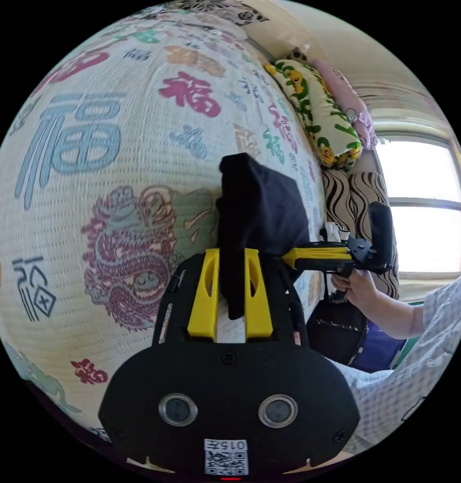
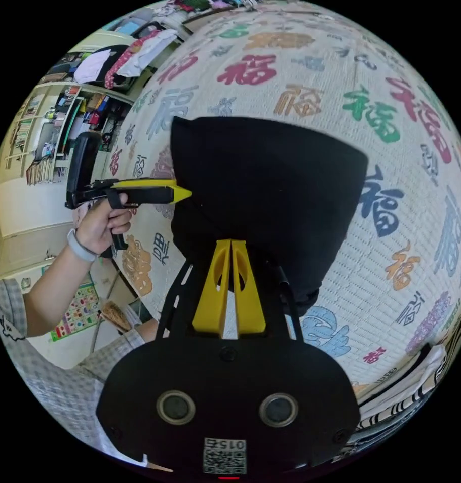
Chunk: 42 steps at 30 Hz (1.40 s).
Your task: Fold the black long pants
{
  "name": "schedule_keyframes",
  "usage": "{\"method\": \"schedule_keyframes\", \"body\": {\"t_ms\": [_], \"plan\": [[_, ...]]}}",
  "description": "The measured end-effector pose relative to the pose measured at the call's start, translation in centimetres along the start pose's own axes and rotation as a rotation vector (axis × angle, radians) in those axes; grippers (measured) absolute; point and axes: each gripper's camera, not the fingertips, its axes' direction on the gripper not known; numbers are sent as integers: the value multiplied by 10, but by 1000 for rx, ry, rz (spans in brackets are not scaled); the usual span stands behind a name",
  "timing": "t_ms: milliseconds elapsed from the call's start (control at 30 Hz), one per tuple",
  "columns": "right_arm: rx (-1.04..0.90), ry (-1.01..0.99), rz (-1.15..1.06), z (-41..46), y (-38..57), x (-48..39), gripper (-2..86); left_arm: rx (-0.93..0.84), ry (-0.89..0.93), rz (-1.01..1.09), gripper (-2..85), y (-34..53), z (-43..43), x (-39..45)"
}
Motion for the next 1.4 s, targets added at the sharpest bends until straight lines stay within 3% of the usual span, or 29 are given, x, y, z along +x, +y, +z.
{"method": "schedule_keyframes", "body": {"t_ms": [200, 300, 367, 567, 733, 1067, 1400], "plan": [[104, -28, -123, -17, -54, -27, -5, 100, 61, -51, 87, 36, -17, -13], [-27, 3, -235, -3, -121, -50, -4, 79, 83, -72, 86, 48, -10, -20], [-122, 144, -345, 22, -167, -80, -4, 97, 77, -81, 82, 54, -9, -24], [-369, 460, -500, 110, -227, -117, -8, 60, -18, -58, 70, 68, -7, -34], [-496, 535, -546, 138, -257, -137, -8, 55, -41, -47, 67, 82, -10, -42], [-473, 860, -763, 146, -263, -190, -7, 38, -50, -51, 67, 114, -17, -59], [-422, 908, -789, 141, -279, -210, -7, 74, -59, -86, 67, 154, -22, -76]]}}
